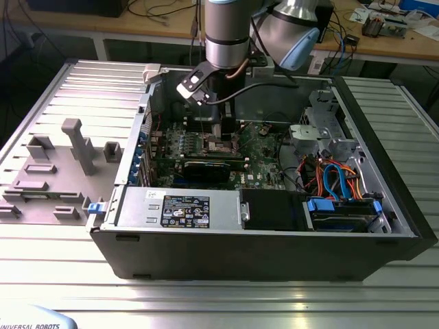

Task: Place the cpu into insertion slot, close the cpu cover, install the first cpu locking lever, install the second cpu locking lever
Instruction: 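Place the cpu into insertion slot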

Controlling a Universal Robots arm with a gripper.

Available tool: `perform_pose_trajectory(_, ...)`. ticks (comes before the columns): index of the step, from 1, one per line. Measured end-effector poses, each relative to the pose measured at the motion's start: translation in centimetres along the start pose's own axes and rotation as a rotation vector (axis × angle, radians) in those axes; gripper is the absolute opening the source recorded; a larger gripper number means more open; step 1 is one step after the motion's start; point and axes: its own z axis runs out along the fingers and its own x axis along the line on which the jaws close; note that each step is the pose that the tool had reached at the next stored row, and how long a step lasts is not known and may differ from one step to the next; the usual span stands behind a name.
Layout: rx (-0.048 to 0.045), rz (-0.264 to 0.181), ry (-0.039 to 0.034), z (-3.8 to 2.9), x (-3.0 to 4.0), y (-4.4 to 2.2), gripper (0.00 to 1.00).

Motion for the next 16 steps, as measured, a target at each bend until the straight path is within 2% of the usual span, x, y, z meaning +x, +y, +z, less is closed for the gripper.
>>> perform_pose_trajectory(7, 0.0003, 0.033, -0.0022, 1.57, 0.05, -0.12, 0.54)
perform_pose_trajectory(10, 0.0006, 0.05, -0.0034, 2.44, 0.07, -0.52, 0.54)
perform_pose_trajectory(16, 0.0008, 0.071, -0.0048, 3.36, 0.12, -0.67, 0.54)
